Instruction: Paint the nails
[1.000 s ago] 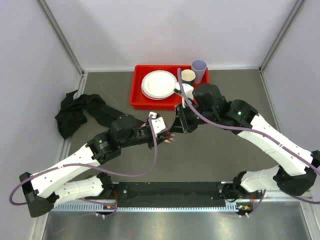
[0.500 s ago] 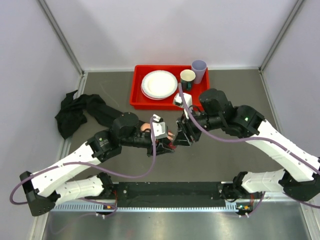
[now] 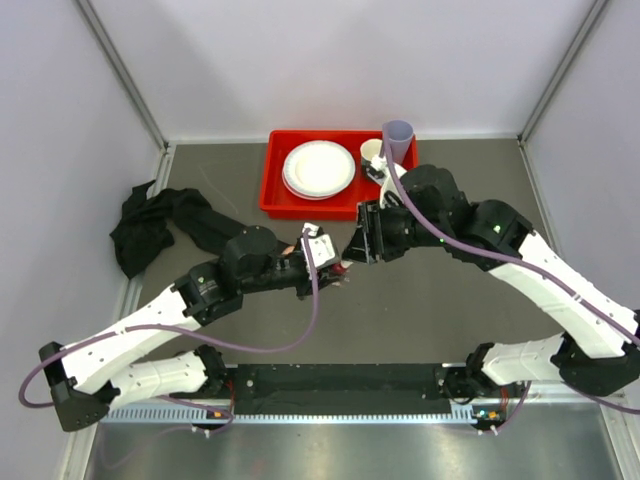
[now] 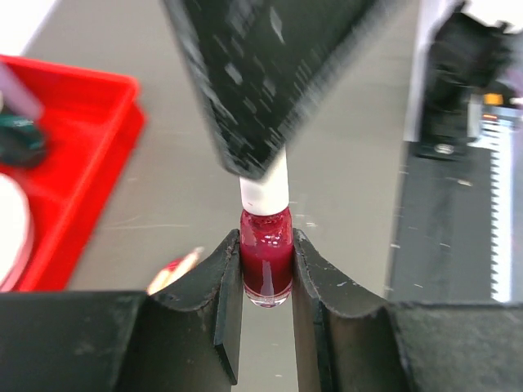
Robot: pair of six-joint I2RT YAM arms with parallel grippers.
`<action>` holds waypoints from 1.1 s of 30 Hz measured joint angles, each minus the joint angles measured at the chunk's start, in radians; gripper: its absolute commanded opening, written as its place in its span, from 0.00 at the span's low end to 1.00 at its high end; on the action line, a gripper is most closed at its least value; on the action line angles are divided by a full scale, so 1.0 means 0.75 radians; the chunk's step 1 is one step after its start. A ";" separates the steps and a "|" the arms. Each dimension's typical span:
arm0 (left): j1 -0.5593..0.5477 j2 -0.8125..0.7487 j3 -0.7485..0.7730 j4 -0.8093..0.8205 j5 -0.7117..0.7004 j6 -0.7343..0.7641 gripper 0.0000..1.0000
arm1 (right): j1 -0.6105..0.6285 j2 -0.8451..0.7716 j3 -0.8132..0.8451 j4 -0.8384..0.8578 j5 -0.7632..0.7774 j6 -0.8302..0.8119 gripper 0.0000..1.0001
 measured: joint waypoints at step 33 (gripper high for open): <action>0.020 -0.030 -0.035 -0.019 0.210 0.012 0.00 | -0.003 0.002 -0.129 0.053 -0.322 -0.356 0.00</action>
